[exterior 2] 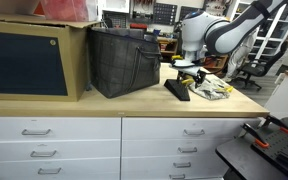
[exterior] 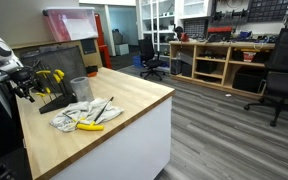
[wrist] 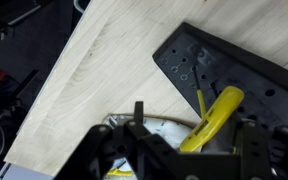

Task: Remove one small yellow object from the black platform and put it on the table on the right

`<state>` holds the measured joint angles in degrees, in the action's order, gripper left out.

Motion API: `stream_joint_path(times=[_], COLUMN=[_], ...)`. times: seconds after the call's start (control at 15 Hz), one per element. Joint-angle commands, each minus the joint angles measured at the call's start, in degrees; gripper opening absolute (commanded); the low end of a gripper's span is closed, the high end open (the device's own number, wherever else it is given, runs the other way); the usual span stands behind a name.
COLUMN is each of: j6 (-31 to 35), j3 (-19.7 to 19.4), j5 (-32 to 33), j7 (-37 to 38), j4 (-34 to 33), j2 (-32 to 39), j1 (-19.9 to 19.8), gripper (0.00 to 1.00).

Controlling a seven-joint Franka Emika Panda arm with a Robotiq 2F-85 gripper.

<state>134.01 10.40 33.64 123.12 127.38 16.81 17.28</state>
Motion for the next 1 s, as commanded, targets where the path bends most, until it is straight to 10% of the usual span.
stream_joint_path(times=[0.0,0.4,0.93], j6=[0.3,0.1,0.6], j3=[-1.2,-1.8,-1.9], j5=[-0.9,-0.5,-1.8], j7=[0.3,0.7,-0.4], j4=[-0.9,-1.3,-0.9], j2=[0.6,0.7,-0.1], j1=[1.3,1.5,1.2], gripper=[0.42,0.01,0.04])
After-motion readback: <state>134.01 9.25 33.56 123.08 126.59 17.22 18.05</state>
